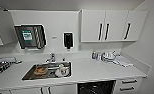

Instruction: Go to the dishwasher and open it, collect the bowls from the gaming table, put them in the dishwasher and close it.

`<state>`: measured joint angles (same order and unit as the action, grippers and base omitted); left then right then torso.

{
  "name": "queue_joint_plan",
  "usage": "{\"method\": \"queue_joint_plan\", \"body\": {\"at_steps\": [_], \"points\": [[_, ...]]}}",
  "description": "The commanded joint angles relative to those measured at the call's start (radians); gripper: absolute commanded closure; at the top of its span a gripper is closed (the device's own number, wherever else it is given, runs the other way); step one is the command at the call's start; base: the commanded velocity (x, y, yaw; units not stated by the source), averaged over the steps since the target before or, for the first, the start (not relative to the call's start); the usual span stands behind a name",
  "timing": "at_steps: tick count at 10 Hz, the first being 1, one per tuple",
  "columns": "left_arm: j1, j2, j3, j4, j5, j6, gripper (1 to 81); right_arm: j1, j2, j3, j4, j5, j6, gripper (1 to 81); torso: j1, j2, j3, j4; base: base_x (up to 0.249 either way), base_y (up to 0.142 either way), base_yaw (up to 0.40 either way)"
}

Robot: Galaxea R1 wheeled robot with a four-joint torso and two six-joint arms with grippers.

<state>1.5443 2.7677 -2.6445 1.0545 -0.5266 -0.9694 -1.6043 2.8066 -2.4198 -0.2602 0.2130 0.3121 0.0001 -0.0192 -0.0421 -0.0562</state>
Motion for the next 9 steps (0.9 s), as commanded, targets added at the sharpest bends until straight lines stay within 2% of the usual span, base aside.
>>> {"method": "queue_joint_plan", "body": {"at_steps": [1,2,4,5,6,7,8,9], "points": [[-0.045,-0.058,-0.002,0.007,-0.062,-0.003,81.1,0.036,-0.002,0.019,-0.024,-0.037,0.001,81.1,0.0,0.0,-0.088,0.0,0.0,0.0,0.0],[-0.046,-0.068,0.0,0.009,-0.066,-0.006,81.1,0.037,-0.003,0.019,-0.025,-0.037,0.001,81.1,0.0,0.0,-0.102,0.0,0.0,0.0,0.0],[-0.046,-0.091,0.0,0.009,-0.133,-0.012,81.1,0.04,-0.005,0.021,-0.025,-0.037,0.001,81.1,0.0,0.0,-0.162,0.0,0.0,0.0,0.0],[-0.049,-0.107,0.0,0.012,-0.145,-0.034,81.1,0.045,-0.006,0.019,-0.022,-0.034,0.004,81.1,0.0,0.0,-0.196,0.0,0.0,0.0,0.0],[-0.055,-0.124,0.0,0.012,-0.165,-0.048,81.1,0.054,-0.019,0.016,-0.024,-0.032,0.004,81.1,0.0,0.0,-0.179,0.0,0.0,0.0,0.0],[-0.063,-0.149,0.0,0.012,-0.209,-0.075,81.1,0.069,-0.046,0.028,-0.021,-0.03,0.005,81.1,0.0,0.0,-0.168,0.0,0.0,0.0,0.0],[-0.075,-0.178,0.0,0.032,-0.259,-0.118,81.1,0.083,-0.074,0.053,-0.013,-0.03,0.008,81.1,0.001,0.001,-0.182,0.0,0.0,0.0,0.0],[-0.092,-0.209,-0.005,0.061,-0.314,-0.178,81.1,0.097,-0.099,0.075,-0.004,-0.03,0.013,81.1,0.001,0.001,-0.191,0.0,0.0,0.0,0.0]]}}
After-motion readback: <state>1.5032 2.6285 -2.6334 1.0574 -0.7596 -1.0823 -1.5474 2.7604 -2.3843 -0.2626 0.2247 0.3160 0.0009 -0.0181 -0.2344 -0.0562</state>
